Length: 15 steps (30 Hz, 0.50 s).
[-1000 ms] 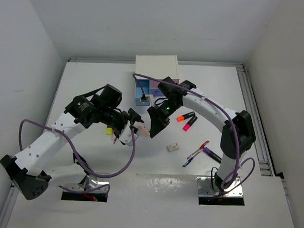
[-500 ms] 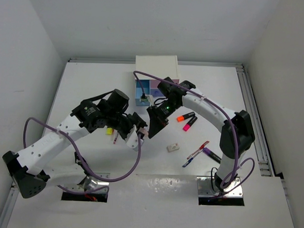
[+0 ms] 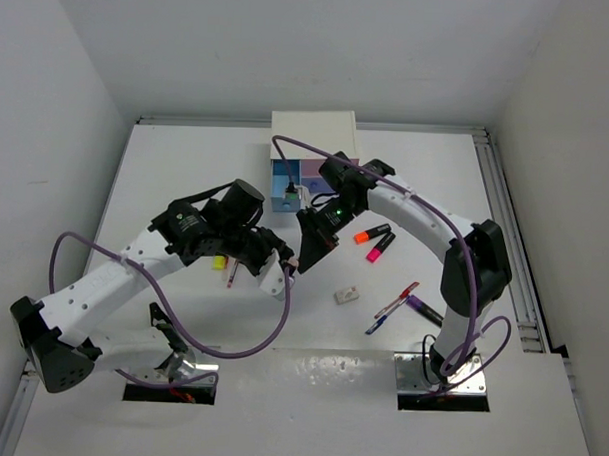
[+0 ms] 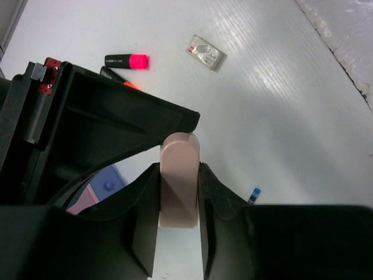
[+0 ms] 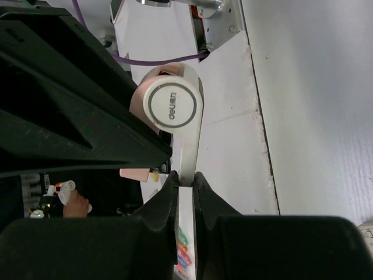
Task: Sort the stationery into containers
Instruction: Pass the stationery from the right arm to the left
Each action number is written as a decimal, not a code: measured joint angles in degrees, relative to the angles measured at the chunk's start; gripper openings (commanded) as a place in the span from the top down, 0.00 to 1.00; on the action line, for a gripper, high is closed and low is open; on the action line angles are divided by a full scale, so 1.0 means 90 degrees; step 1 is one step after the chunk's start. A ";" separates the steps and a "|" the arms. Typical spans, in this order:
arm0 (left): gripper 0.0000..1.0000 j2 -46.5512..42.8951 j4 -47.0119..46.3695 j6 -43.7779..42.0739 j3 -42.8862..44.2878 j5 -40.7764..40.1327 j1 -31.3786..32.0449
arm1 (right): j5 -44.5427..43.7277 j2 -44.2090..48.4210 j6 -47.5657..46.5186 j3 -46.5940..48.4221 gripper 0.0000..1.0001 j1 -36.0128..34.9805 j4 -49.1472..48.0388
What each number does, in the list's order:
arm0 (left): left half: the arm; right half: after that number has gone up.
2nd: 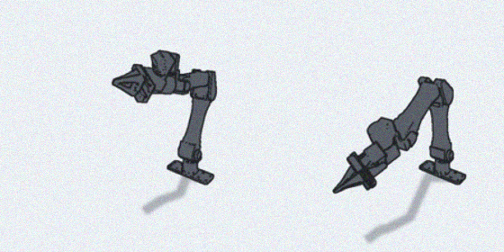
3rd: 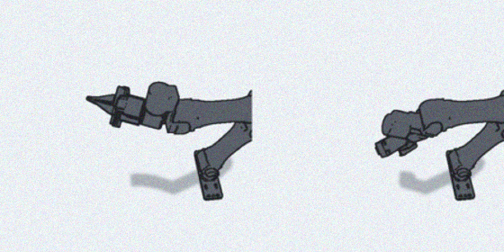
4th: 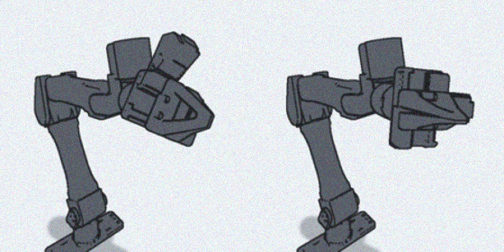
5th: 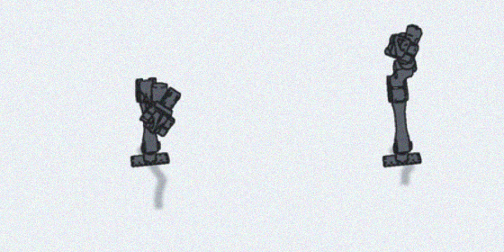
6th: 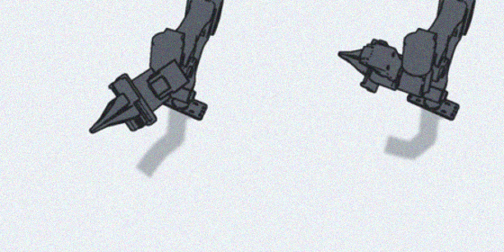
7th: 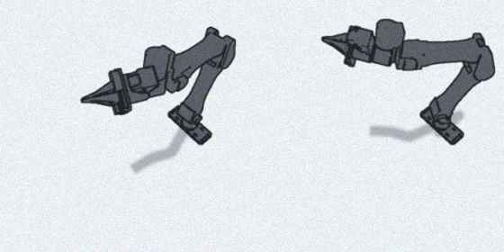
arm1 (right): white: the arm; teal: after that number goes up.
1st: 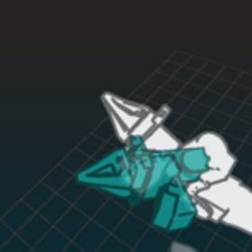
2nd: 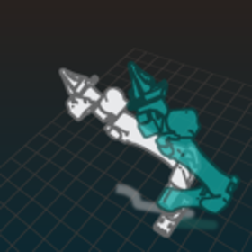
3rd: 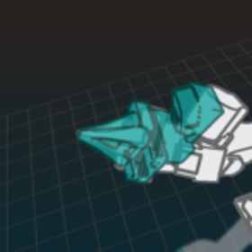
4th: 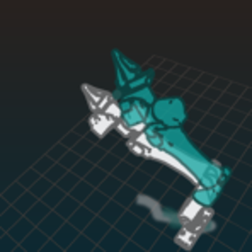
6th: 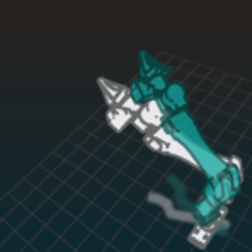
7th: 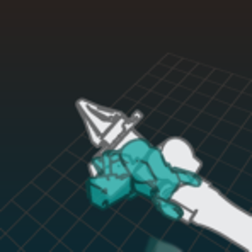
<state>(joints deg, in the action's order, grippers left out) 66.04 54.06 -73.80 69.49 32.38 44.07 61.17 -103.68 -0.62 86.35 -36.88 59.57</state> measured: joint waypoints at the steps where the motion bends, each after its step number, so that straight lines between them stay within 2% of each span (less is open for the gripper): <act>1: 0.74 0.0002 0.0002 0.0000 0.0000 -0.0010 0.0005 | 0.0017 0.0000 0.0007 0.0000 1.00 0.0000 -0.0002; 2: 0.83 0.0002 -0.0007 -0.0015 0.0000 -0.0024 0.0012 | 0.0024 0.0000 0.0022 0.0000 1.00 0.0010 -0.0002; 3: 0.87 0.0002 -0.0029 0.0012 0.0000 -0.0036 0.0012 | 0.0027 0.0000 0.0027 0.0000 0.98 0.0024 -0.0007; 4: 0.92 0.0005 -0.0061 0.0070 0.0000 -0.0061 0.0012 | 0.0034 0.0000 0.0068 0.0000 0.87 0.0041 -0.0024; 5: 0.95 0.0005 -0.0080 0.0104 0.0000 -0.0078 0.0010 | 0.0039 0.0000 0.0097 0.0000 0.87 0.0053 -0.0046; 6: 0.97 0.0005 -0.0121 0.0177 0.0000 -0.0102 -0.0002 | 0.0046 0.0000 0.0151 -0.0007 0.66 0.0112 -0.0073; 9: 1.00 0.0002 -0.0350 0.0561 -0.0002 -0.0216 -0.0112 | 0.0010 0.0022 0.0401 -0.0046 0.35 0.0335 -0.0209; 12: 1.00 -0.0017 -0.0865 0.1297 -0.0002 -0.0629 -0.0233 | 0.0010 0.0039 0.0648 -0.0053 0.31 0.0833 -0.0342; 15: 1.00 0.0202 -0.1324 0.2322 0.0136 -0.1404 -0.0367 | -0.0114 0.0112 0.0811 -0.0012 0.30 0.1666 -0.0478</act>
<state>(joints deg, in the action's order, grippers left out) 67.85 42.15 -52.90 70.72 19.75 40.77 60.14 -102.67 6.68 86.24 -21.89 55.27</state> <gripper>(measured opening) 0.334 0.693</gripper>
